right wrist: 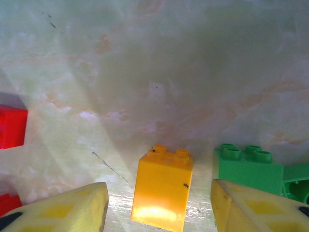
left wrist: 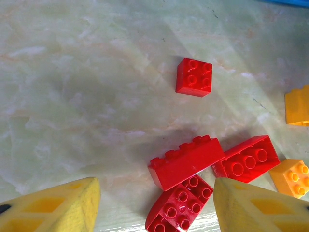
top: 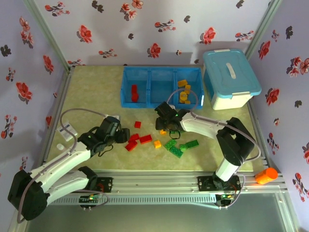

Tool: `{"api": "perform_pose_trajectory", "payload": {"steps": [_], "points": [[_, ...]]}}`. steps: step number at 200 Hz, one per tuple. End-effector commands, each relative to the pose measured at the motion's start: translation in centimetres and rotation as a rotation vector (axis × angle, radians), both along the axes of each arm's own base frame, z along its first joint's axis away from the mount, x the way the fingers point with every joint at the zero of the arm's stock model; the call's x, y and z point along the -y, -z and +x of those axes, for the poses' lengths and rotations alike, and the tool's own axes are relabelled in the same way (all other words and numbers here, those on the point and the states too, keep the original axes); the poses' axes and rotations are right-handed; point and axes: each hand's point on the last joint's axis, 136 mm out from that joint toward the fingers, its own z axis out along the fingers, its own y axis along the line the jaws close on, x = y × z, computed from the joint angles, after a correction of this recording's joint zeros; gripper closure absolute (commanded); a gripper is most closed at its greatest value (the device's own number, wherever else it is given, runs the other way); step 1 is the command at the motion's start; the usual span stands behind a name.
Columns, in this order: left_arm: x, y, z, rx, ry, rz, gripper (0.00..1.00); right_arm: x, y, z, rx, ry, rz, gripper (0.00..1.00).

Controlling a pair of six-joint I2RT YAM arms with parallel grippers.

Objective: Sort the legos into containers by color
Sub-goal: Pick up the lego from the center of the table.

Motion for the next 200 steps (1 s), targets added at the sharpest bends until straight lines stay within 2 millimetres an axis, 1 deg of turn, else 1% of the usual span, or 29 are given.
{"api": "perform_pose_trajectory", "payload": {"steps": [1,21,48,67,103,130,148,165,171,200], "points": [[-0.7,0.4,0.0,-0.003,-0.038,0.008,0.36,0.0,0.7,0.0,-0.016,0.032,-0.067,0.43],[-0.7,0.5,0.0,-0.004,-0.037,0.014,0.37,0.1,1.4,-0.1,-0.030,0.038,-0.126,0.46],[-1.1,0.9,0.0,-0.011,-0.046,0.032,0.37,0.0,1.8,-0.4,-0.027,0.042,-0.214,0.48],[-1.1,1.0,-0.1,-0.012,-0.046,0.034,0.37,-0.1,2.2,-0.6,-0.033,0.036,-0.264,0.49],[-1.2,0.9,0.0,-0.008,-0.049,0.037,0.37,-0.6,3.2,-0.9,-0.050,0.025,-0.272,0.49],[-1.1,1.1,0.1,-0.012,-0.051,0.039,0.38,-1.0,3.2,-0.8,-0.046,0.014,-0.267,0.57],[-1.1,1.1,0.2,-0.010,-0.052,0.037,0.38,-1.1,2.6,-0.5,-0.029,0.008,-0.263,0.65],[-1.0,1.0,0.3,-0.007,-0.052,0.034,0.38,-1.0,1.2,0.0,0.005,0.013,-0.260,0.69],[-0.9,0.9,0.3,-0.006,-0.051,0.033,0.38,-1.1,0.5,0.0,0.016,0.005,-0.251,0.70],[-0.7,0.8,0.6,-0.002,-0.048,0.035,0.39,0.3,-3.7,1.3,0.133,0.020,-0.263,0.70]]}}
